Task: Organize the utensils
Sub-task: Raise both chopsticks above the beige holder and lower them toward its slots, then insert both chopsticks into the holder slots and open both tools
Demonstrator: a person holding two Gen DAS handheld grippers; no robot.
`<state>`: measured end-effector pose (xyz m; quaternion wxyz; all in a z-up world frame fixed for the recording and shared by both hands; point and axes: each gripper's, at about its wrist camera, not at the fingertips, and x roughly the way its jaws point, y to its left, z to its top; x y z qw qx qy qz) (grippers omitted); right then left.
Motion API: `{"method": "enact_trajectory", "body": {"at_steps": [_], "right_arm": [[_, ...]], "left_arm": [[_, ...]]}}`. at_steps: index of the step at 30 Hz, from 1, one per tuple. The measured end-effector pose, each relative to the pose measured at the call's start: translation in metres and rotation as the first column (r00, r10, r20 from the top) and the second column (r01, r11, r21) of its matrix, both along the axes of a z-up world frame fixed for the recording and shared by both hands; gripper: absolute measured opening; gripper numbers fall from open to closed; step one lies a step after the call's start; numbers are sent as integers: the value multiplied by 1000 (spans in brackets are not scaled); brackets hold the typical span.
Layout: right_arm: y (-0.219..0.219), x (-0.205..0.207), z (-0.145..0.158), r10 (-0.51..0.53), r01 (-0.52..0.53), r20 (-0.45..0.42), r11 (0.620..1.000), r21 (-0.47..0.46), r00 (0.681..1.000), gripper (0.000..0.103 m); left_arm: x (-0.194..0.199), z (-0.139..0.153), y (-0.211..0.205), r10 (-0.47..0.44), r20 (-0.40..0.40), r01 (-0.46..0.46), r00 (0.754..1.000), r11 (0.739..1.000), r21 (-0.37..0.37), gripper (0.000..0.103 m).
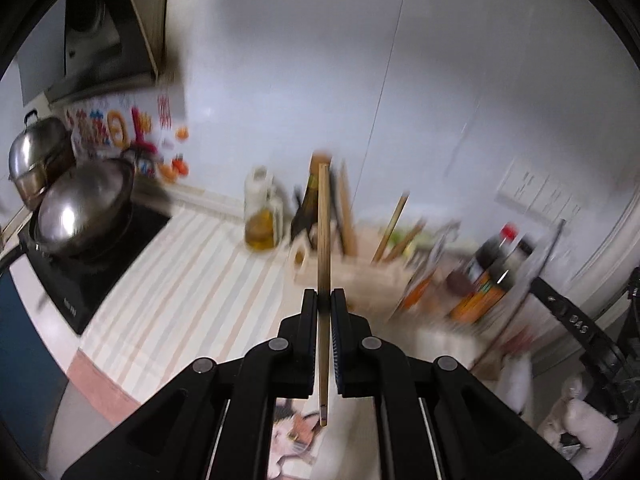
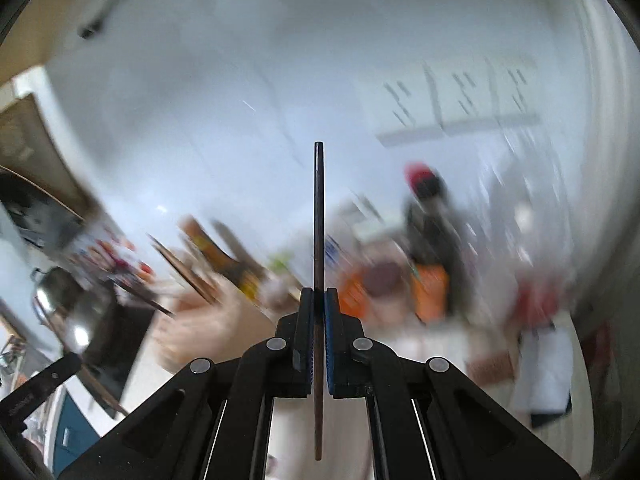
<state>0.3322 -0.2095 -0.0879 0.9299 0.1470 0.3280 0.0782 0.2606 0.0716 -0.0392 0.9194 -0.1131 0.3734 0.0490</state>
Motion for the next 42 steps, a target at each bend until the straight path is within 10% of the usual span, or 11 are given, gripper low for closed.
{"method": "enact_trajectory", "body": {"at_steps": [8, 14, 42], "right_arm": [[54, 34, 81, 50, -54, 174, 998, 20, 984, 4], [88, 73, 100, 62, -65, 223, 998, 3, 973, 4], [138, 118, 15, 208, -203, 65, 976, -82, 976, 5]], "left_arm": [[41, 75, 11, 0, 170, 4, 985, 1000, -21, 4], [95, 78, 18, -11, 187, 13, 982, 1000, -11, 4], [166, -16, 31, -101, -50, 99, 994, 994, -51, 6]]}}
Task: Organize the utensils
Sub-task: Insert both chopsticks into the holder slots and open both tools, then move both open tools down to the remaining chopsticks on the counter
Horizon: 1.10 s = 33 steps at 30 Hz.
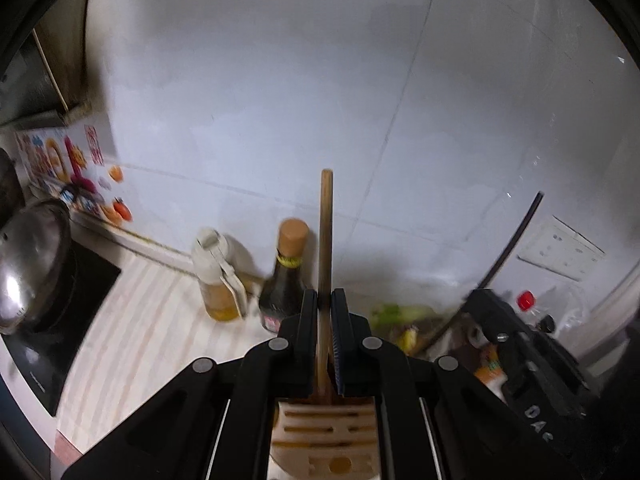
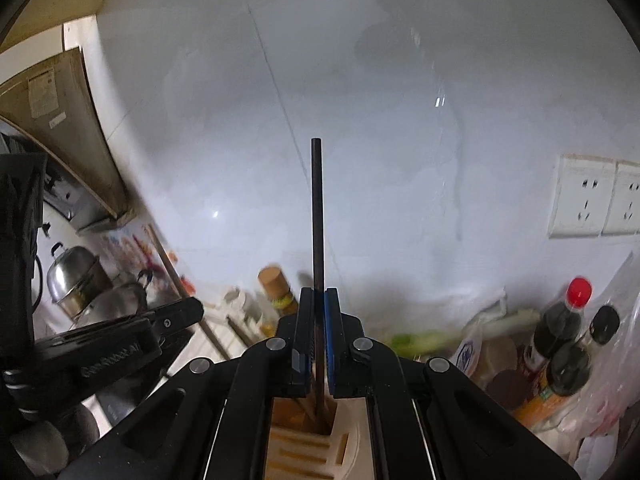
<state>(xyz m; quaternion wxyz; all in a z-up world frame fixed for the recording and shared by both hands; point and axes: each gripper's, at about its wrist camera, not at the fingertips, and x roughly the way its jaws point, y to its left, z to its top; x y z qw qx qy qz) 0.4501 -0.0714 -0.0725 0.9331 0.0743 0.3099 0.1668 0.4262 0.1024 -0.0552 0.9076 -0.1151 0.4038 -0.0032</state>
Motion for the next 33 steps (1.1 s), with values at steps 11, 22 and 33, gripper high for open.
{"method": "enact_trajectory", "body": {"at_steps": [11, 22, 33], "right_arm": [[-38, -27, 11, 10, -2, -118, 998, 64, 993, 59], [-101, -88, 13, -157, 164, -151, 986, 29, 976, 92], [-175, -143, -99, -316, 286, -371, 949, -133, 873, 98]], "left_arm": [[-41, 21, 13, 63, -14, -62, 998, 997, 48, 96], [-113, -9, 13, 137, -30, -134, 990, 988, 77, 103], [-155, -116, -46, 58, -249, -15, 967, 985, 170, 103]]}}
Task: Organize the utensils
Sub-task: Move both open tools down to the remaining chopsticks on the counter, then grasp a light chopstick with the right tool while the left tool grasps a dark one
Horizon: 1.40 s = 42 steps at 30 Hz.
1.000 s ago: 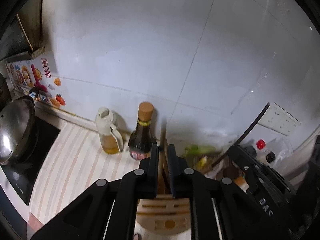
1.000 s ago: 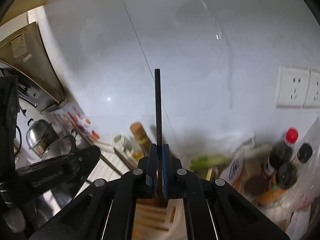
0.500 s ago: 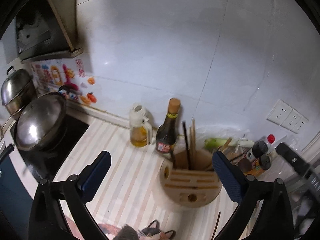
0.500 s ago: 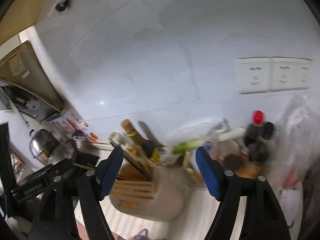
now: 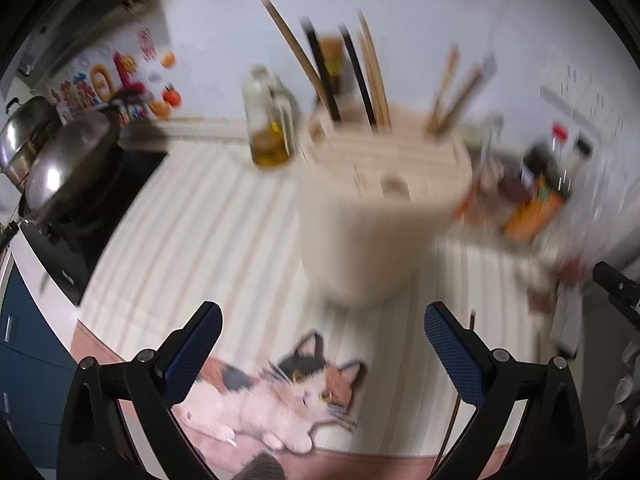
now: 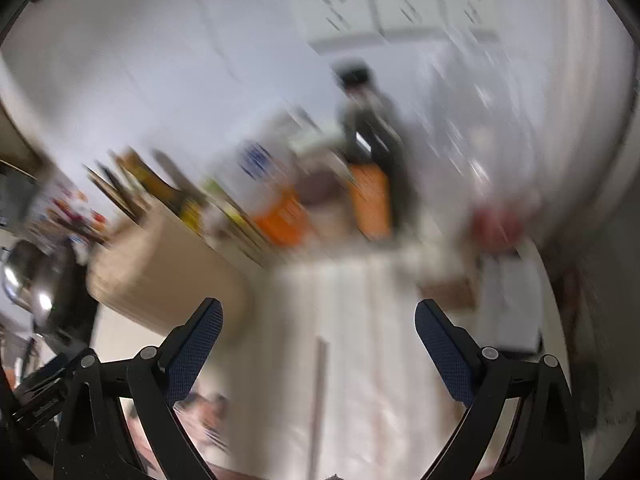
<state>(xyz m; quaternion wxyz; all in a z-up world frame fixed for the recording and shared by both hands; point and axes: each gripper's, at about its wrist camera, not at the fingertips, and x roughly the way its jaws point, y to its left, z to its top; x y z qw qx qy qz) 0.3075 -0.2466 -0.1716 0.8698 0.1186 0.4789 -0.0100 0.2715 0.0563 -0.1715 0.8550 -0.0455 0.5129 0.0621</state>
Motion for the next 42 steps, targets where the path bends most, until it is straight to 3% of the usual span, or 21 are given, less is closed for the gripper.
{"method": "enact_trajectory", "body": {"at_steps": [5, 11, 12, 17, 19, 22, 25, 29, 31, 32, 34, 36, 37, 39, 40, 42], "right_arm": [[-40, -15, -49, -46, 41, -151, 998, -36, 987, 98], [-77, -22, -81, -90, 75, -239, 994, -74, 967, 98], [-80, -23, -86, -94, 76, -251, 994, -83, 963, 96], [-96, -22, -117, -107, 64, -323, 988, -143, 940, 69], [-103, -22, -129, -109, 61, -349, 987, -146, 931, 64], [-111, -23, -143, -111, 61, -385, 989, -138, 916, 58], [-116, -27, -151, -107, 53, -404, 988, -143, 908, 54], [-120, -33, -159, -96, 42, -426, 990, -135, 900, 54], [-121, -35, -163, -92, 37, -437, 990, -133, 895, 54], [-120, -35, -166, -88, 33, -442, 991, -130, 893, 54], [-119, -37, -171, -81, 23, -454, 991, -133, 888, 51], [-116, -40, -175, -65, 8, -462, 992, -125, 884, 44], [-114, -41, -177, -63, -2, -469, 991, -136, 881, 41], [-106, -41, -176, -64, -24, -462, 983, -181, 884, 29], [-105, -41, -176, -63, -25, -455, 983, -184, 888, 10], [-103, -40, -175, -67, -7, -452, 987, -159, 890, 7]], "left_arm": [[-5, -48, -44, -60, -115, 61, 992, 998, 3, 103], [-3, -88, -97, -145, -192, 153, 971, 988, 24, 103], [-3, -92, -103, -158, -201, 165, 967, 986, 21, 103], [2, -117, -147, -233, -246, 245, 941, 969, 19, 103], [3, -123, -158, -256, -254, 268, 933, 963, 15, 103], [4, -133, -172, -287, -271, 299, 919, 954, 7, 102], [3, -138, -183, -308, -275, 320, 911, 948, -3, 93], [2, -142, -193, -331, -268, 339, 905, 941, -19, 91], [1, -144, -195, -338, -269, 345, 902, 938, -25, 83], [0, -147, -197, -340, -277, 347, 899, 938, -25, 72], [0, -151, -200, -342, -292, 348, 893, 937, -31, 60], [-1, -156, -201, -342, -307, 349, 888, 937, -36, 31], [-2, -158, -200, -343, -308, 347, 887, 937, -45, 30], [-4, -158, -198, -344, -304, 348, 888, 937, -44, 7], [-5, -158, -196, -343, -307, 346, 888, 937, -48, 5], [-8, -156, -186, -329, -308, 333, 893, 942, -41, 4]]}}
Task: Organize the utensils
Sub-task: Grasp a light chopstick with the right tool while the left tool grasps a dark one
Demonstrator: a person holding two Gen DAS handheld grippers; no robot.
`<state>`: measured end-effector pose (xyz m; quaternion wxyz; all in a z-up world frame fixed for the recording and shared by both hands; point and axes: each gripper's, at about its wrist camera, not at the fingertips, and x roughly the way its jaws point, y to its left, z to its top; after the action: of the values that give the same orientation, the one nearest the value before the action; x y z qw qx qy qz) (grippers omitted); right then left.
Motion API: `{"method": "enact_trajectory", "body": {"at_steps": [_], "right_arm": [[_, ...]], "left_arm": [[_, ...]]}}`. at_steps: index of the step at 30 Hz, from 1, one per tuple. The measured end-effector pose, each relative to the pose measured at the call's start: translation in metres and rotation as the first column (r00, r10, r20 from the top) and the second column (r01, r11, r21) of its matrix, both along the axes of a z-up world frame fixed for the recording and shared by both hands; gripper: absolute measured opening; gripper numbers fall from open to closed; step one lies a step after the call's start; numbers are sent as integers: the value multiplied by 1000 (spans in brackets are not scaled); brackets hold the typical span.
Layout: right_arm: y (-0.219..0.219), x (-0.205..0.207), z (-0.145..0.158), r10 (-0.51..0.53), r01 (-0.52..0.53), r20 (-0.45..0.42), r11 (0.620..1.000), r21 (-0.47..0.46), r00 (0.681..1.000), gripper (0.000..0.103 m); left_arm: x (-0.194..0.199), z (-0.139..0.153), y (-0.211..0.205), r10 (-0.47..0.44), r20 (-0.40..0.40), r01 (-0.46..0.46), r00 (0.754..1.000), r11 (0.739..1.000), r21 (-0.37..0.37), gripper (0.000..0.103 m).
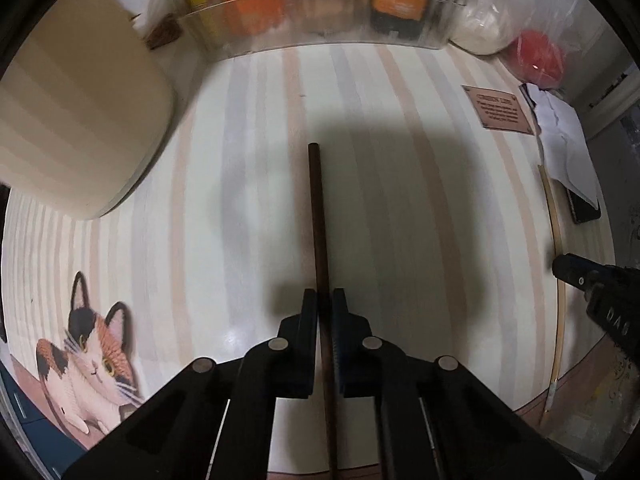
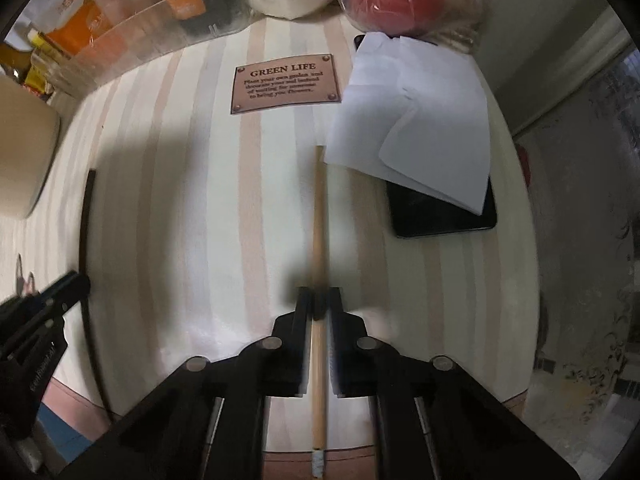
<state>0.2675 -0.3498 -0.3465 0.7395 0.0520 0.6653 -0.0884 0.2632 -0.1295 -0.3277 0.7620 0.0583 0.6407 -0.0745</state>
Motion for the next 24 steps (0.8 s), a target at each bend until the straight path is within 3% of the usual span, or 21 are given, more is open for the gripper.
{"method": "enact_trajectory", "body": {"at_steps": [4, 12, 16, 24], "right_arm": [[14, 5, 1, -7, 7, 0, 996, 87, 1000, 7], [103, 26, -3, 130, -120, -31, 970, 212, 991, 7], [152, 28, -3, 244, -231, -49, 955, 184, 969, 7], [178, 36, -1, 324, -315, -96, 944, 98, 941, 7]], "left_arm": [[-9, 1, 36, 68, -4, -68, 998, 998, 7, 4], [-39, -1, 123, 254, -44, -254, 966, 967, 9, 4], [-51, -2, 152, 315, -55, -315, 948, 949, 2, 4], [-46, -5, 158, 318, -54, -319, 947, 947, -23, 9]]}}
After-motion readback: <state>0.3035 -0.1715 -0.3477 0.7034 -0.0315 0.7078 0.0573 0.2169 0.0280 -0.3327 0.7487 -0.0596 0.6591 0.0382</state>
